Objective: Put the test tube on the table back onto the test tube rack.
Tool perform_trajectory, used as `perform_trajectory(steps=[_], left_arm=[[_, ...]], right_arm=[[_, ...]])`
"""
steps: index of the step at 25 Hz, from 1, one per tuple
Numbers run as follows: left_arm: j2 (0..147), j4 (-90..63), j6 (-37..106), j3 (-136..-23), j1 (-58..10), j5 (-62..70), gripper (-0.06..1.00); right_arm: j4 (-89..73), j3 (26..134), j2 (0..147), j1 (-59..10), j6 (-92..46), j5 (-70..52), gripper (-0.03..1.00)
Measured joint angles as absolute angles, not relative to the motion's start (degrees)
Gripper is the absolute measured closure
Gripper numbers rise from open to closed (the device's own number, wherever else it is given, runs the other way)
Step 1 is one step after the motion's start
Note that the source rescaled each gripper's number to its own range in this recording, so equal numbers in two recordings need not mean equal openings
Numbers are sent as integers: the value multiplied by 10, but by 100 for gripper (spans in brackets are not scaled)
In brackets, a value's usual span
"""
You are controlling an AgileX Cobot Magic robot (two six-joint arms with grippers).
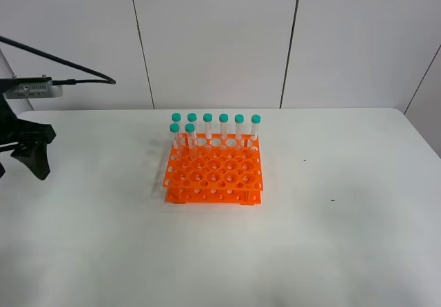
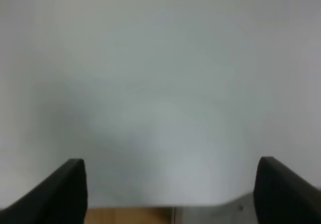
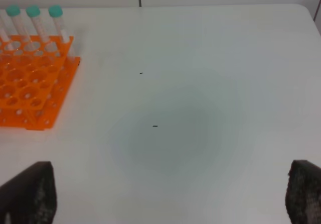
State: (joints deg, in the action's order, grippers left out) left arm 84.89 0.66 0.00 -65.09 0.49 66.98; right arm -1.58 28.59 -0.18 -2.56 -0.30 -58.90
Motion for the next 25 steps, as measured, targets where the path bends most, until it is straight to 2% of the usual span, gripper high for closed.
perform_trajectory(steps=[15,25], left_arm=[[462,3,-4,-321,5,661,-2],[210,3,-6,-280,5,603,-1]], right_arm=[[-16,286,-2,-26,-3,-589,-3],[-16,286,-2,-26,-3,-589,-3]])
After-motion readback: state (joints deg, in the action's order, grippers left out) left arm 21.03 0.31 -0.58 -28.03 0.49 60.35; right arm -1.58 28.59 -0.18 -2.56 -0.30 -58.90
